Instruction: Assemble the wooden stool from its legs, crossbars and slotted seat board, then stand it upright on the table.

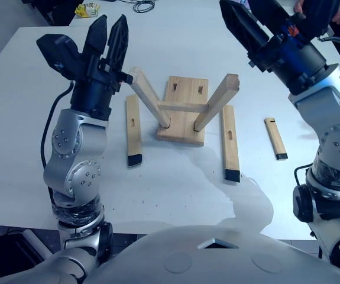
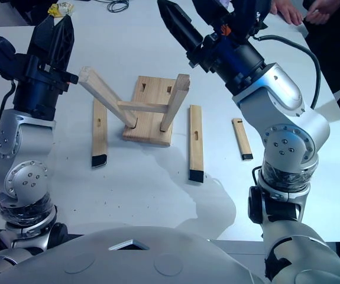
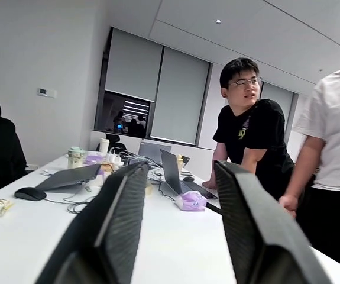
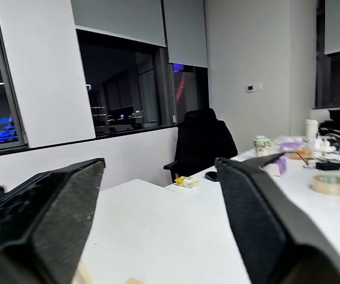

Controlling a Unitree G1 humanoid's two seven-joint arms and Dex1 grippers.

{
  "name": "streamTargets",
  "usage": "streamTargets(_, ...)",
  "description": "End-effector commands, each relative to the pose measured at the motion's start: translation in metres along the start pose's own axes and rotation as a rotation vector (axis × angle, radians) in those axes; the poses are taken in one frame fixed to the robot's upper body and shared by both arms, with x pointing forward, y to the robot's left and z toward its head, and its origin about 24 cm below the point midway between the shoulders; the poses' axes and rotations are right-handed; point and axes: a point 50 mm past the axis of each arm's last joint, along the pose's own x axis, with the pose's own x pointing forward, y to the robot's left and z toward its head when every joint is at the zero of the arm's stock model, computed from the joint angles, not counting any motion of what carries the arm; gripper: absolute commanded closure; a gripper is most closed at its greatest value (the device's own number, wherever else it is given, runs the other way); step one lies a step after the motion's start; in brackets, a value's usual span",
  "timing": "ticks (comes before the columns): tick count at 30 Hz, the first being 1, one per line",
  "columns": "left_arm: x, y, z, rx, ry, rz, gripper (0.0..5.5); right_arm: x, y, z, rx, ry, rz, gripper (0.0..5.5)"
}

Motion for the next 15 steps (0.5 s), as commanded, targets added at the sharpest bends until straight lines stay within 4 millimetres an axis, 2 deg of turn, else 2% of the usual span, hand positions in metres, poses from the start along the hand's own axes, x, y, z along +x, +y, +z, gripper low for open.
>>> streamTargets(1, 0.001, 0.000, -0.002, 0.022, 0.023, 0.009, 4.30, 0.000, 0.011, -0.007, 0.025, 0.032, 0.025, 2.89)
streamTargets(8, 0.004, -0.006, -0.014, 0.002, 0.043, 0.006, 5.42, 0.006, 0.017, -0.015, 0.048, 0.048, 0.029, 3.98)
streamTargets(10, 0.009, -0.009, -0.009, 0.002, 0.002, -0.018, 5.50, 0.010, 0.017, -0.004, 0.063, -0.031, 0.049, 4.23)
streamTargets(11, 0.012, -0.012, -0.002, 0.001, -0.044, -0.039, 5.50, 0.012, 0.017, 0.003, 0.077, -0.089, 0.055, 4.41)
streamTargets(15, 0.023, -0.022, 0.048, 0.011, -0.321, -0.147, 5.50, 0.016, 0.011, 0.043, 0.142, -0.346, 0.065, 5.08)
